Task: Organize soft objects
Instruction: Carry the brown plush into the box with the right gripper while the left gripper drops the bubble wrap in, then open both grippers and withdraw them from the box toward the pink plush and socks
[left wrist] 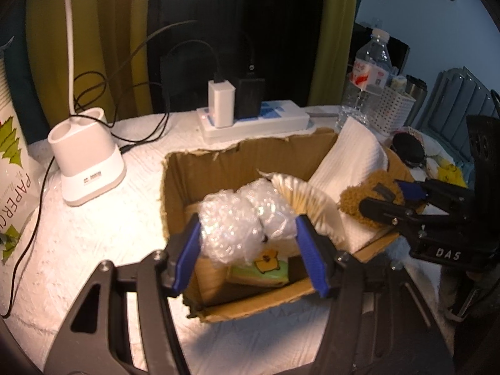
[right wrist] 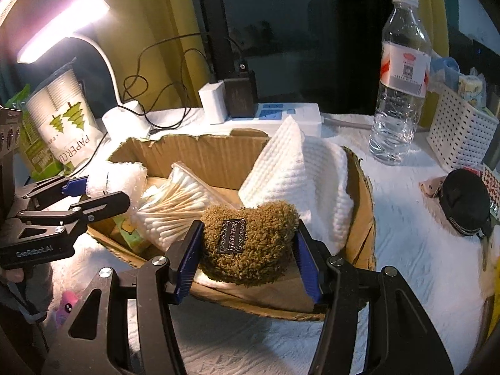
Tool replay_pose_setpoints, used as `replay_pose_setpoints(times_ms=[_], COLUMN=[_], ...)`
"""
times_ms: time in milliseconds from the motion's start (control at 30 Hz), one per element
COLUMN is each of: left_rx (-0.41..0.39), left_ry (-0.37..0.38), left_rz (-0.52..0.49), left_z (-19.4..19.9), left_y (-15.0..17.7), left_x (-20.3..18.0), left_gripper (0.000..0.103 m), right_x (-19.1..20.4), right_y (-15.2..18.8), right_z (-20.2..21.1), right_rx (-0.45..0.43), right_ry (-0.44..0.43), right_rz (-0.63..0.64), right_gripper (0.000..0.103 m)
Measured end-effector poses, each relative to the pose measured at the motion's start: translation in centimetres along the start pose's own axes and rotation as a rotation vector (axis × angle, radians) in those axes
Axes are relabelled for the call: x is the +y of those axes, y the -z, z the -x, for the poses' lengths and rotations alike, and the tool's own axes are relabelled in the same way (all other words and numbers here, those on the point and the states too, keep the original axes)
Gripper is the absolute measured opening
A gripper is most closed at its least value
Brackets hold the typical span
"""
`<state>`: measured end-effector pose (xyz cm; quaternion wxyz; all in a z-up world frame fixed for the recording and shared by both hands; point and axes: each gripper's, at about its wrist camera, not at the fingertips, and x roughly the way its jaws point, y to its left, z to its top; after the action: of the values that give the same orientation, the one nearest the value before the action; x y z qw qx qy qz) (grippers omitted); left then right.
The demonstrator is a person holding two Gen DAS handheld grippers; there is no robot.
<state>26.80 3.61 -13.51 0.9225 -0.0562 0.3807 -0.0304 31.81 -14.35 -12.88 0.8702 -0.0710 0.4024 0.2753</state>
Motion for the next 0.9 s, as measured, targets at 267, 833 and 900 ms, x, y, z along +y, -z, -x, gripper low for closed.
replay_pose_setpoints(times_ms=[267,833,900], left_rx=[-0.006,-0.050,-0.056], left_ry=[0.008,0.015,0.016], left_rz=[-0.006,-0.001,-0.003], left_z=[0.3,3.8,4.3], left_y=[-0.1,0.5,0.6], left_x=[-0.3,-0.8,-1.0], left_gripper=[0.077,0.081,0.081], right_x=[0.1,1.4,1.5], right_y=[0.0,0.1,0.1], right_z=[0.1,3.4,3.9], right_rx=[0.002,-0.051,-0.060], right_ry=[-0.007,0.029,0.034], right_rz=[-0.011,0.019,0.023], right_gripper=[0.067,0.083,0.083])
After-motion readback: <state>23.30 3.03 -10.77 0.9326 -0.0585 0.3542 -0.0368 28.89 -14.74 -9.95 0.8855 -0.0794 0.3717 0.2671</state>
